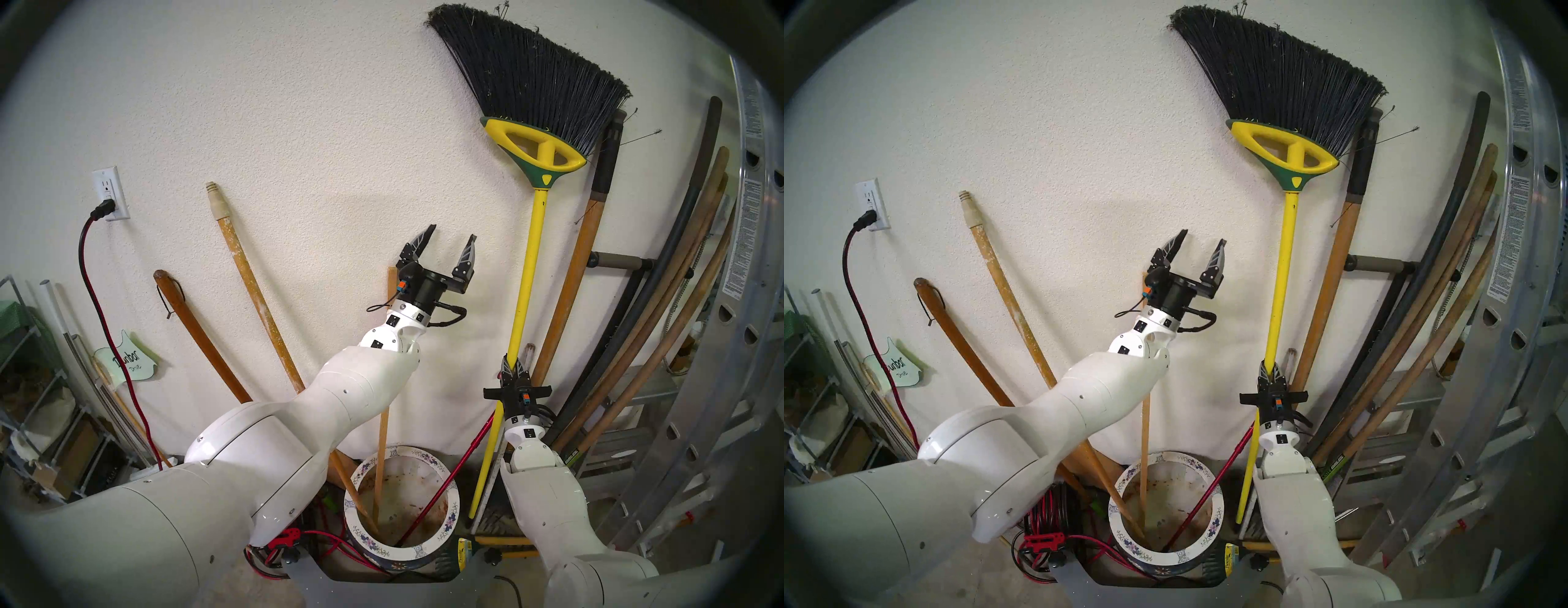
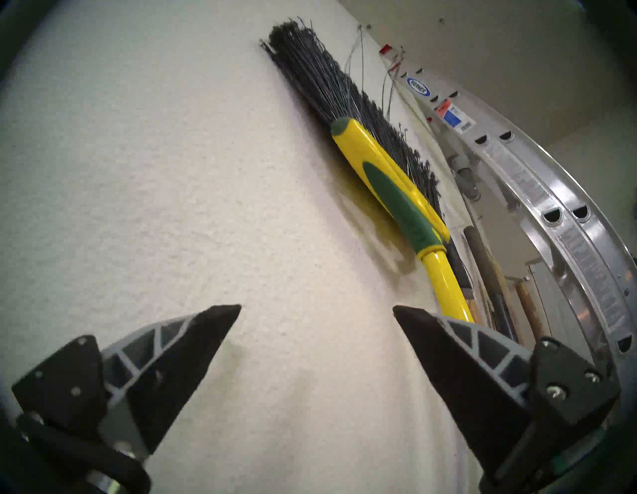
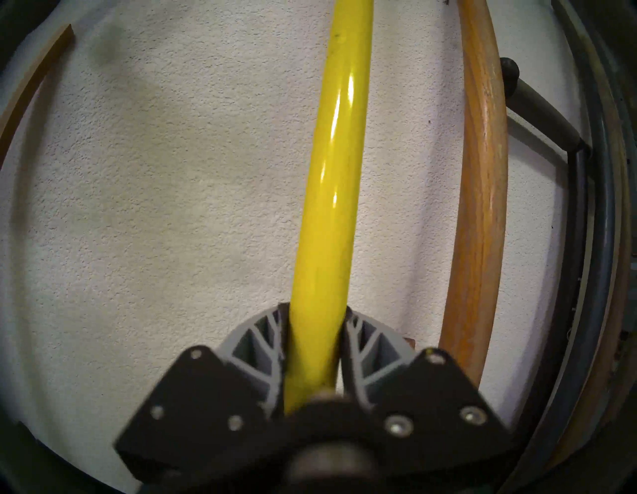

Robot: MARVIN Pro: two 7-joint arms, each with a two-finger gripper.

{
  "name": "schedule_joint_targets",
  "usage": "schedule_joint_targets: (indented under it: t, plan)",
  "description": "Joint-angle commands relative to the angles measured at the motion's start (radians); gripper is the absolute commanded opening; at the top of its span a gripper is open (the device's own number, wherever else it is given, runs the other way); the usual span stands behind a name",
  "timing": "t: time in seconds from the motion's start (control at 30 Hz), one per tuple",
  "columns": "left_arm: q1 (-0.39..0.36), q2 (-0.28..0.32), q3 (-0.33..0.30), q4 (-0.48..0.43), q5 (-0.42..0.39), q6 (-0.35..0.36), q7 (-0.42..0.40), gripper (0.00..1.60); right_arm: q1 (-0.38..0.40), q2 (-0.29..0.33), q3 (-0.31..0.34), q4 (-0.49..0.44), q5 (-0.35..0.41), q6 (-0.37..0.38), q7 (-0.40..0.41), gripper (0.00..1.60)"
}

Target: Take wooden sticks or brooms out of the pot

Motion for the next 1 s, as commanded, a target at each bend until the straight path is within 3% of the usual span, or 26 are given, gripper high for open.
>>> schedule_joint_targets:
  t: [0.0,0.1,0.6,0.97]
  plan:
    - [0.032,0.062,-0.032,-0.111,0.013,0.001,-0.007,1.6,-0.004,0.009,0.01,-0.001,-0.002,-0.015,-0.011,1.3]
    - [0.05,0.076,-0.042,-0.161,0.022,0.001,-0.011,1.6,-0.005,0.01,0.016,0.002,-0.006,-0.021,-0.016,1.6]
    - [0.166,0.149,-0.102,-0.397,0.078,0.001,-0.045,1.6,-0.029,0.019,0.044,-0.003,-0.027,-0.063,-0.037,1.6]
    - [0.278,0.19,-0.146,-0.577,0.118,0.001,-0.063,1.6,-0.062,0.018,0.057,-0.058,-0.04,-0.127,-0.047,1.6]
